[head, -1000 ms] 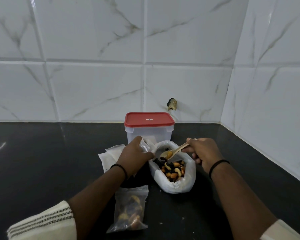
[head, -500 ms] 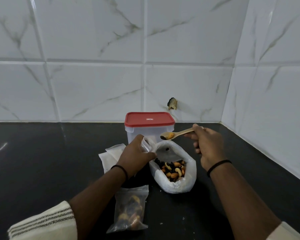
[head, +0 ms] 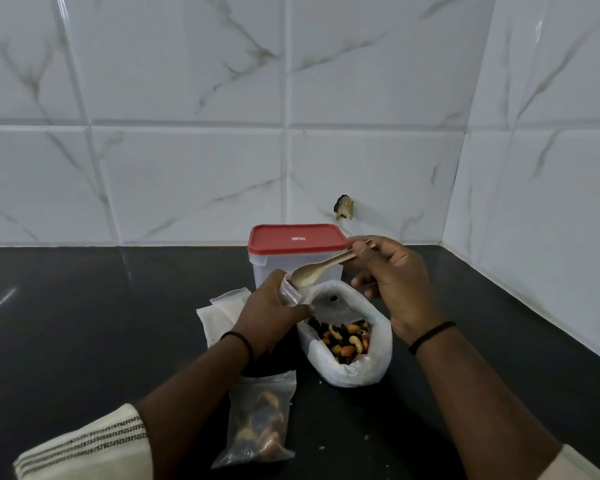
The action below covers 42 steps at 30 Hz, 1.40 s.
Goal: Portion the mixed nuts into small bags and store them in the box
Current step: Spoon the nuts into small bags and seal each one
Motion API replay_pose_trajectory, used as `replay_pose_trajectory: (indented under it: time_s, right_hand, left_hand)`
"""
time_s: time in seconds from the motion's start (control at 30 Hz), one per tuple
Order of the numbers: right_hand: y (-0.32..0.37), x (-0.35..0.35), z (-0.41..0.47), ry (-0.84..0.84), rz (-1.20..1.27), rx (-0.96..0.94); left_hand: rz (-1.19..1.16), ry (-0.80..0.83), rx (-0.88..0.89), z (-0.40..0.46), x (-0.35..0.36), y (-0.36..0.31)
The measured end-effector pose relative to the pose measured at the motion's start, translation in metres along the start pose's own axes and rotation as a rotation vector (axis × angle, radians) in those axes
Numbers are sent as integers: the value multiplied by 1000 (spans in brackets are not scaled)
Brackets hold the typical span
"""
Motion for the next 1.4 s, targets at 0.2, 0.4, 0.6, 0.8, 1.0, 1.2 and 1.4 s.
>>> replay_pose_trajectory:
  time_s: [0.2, 0.4, 0.6, 0.8, 1.0, 1.2, 1.4]
  right_hand:
    - [-20, -36, 2, -316, -76, 171]
    - [-42, -47, 6, -271, -384, 325]
    - [-40, -48, 11, -166, -870, 250]
    - [-5, 4, 0, 73, -735, -163]
    - [-23, 48, -18, 578, -504, 15]
    - [-22, 44, -16, 537, -443, -4]
    - [-20, 45, -16, 528, -568, -20]
  left_hand:
    - [-284, -21, -7, 1, -3, -2]
    - [-971, 113, -131, -1, -9, -11]
    - [-1038, 225, -137, -5, -6, -20]
    - [-1115, 329, -134, -9, 1, -30]
    - [-1134, 304, -124, -7, -4, -31]
    - [-1079, 308, -117, -7, -3, -29]
    - [-1054, 267, -113, -1, -14, -25]
Point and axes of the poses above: each hand's wrist, its own z-axis towards the middle knuckle, its own x-axis out of the palm, y = z × x, the point moved 7 cm from there along z, towards the middle knuckle, and after that the axes turned 2 degrees about -x, right-handed, at the moved point
